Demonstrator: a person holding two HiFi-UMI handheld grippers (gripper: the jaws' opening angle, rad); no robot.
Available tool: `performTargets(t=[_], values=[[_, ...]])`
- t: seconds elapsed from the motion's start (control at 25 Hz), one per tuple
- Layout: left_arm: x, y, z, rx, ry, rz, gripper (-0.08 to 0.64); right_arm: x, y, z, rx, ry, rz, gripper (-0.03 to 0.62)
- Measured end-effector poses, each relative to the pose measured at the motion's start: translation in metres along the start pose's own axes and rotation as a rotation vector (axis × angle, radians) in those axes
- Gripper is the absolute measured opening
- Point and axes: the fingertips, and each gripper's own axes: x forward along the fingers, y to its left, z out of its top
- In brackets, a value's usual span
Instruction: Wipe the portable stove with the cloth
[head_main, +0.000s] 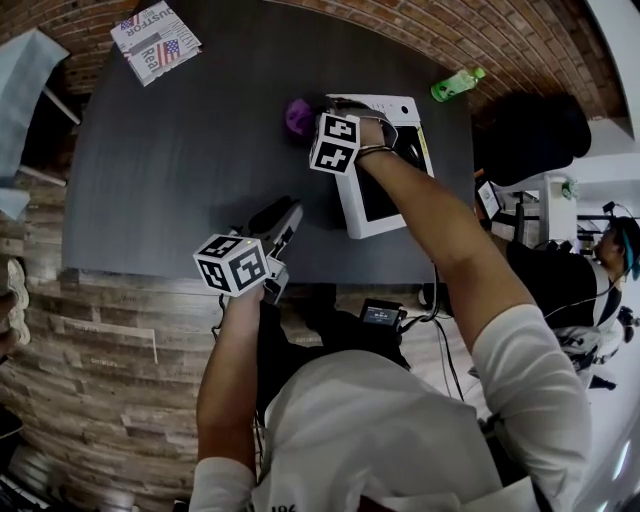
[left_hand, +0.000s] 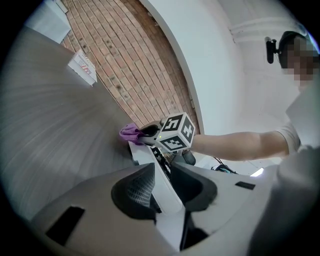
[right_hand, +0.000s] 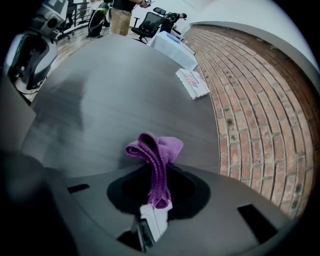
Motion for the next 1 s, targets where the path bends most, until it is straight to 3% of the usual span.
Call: performTargets(t=[1.0], values=[[-0.016, -0.017, -0.017, -0.009, -0.009, -0.020, 0.104, -0.045, 0.063, -0.010, -0.026, 0.022, 0.066, 0.087]])
